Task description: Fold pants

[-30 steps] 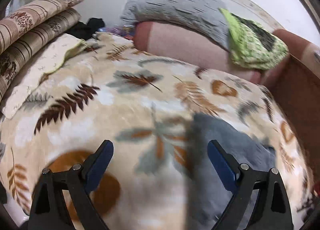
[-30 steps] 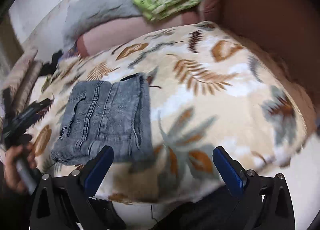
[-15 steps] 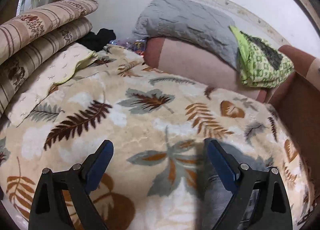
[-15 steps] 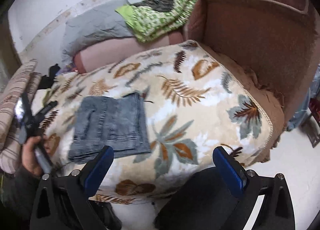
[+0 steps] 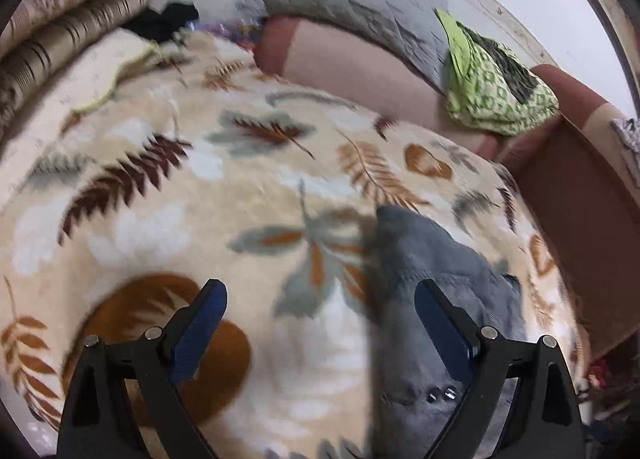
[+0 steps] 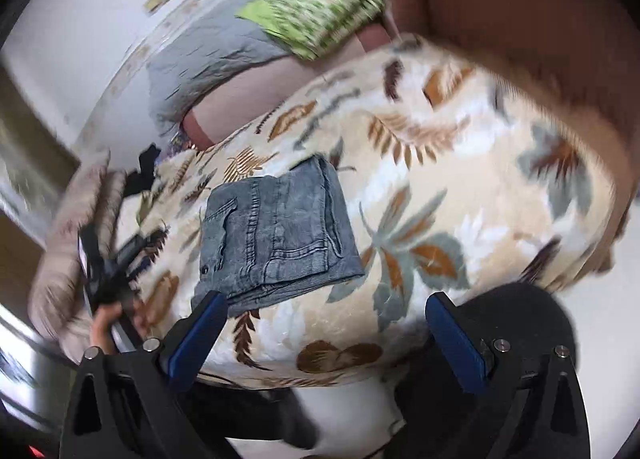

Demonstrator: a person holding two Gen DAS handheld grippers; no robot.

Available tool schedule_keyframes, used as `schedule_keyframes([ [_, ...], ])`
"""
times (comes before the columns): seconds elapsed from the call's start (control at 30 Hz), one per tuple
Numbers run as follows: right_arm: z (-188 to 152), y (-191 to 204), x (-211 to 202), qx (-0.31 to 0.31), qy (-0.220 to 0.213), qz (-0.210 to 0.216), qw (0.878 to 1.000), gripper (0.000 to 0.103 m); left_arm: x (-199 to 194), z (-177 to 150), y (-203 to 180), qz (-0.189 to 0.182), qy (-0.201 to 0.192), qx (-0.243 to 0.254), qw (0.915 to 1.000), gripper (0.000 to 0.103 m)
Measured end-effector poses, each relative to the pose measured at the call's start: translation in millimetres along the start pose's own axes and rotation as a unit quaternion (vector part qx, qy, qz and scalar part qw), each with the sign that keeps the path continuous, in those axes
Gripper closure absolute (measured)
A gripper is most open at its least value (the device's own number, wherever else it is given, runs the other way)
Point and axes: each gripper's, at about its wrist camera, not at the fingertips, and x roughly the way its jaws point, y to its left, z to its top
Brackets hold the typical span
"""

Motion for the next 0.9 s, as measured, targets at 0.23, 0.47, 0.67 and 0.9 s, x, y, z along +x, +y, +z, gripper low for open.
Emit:
schedule_keyframes([
  [0.23,54.2,-9.2,81.3,0.018,0.089,0.05,0.995,0.002,24.5,-10.9,-22.0,-0.03,0.061,0.021,0.9975,0.008],
  [0.47,95.5,-5.3,164.0,0.014,0.156,0.072,0.985,0.002,37.0,-23.0,-60.2,0.028,0.074,0.101,0.9917,0.008],
  [0.67,100.6,-4.4,198.4,0.011,0.183,0.082,0.98,0.001,48.5,-29.5,-65.0,0.065,0.088,0.114,0.9874,0.008],
  [0.9,95.1,17.0,211.3,-0.019,0.214,0.12,0.969,0.001,55.7,-30.2,-71.5,0.067,0.098,0.117,0.986,0.008],
])
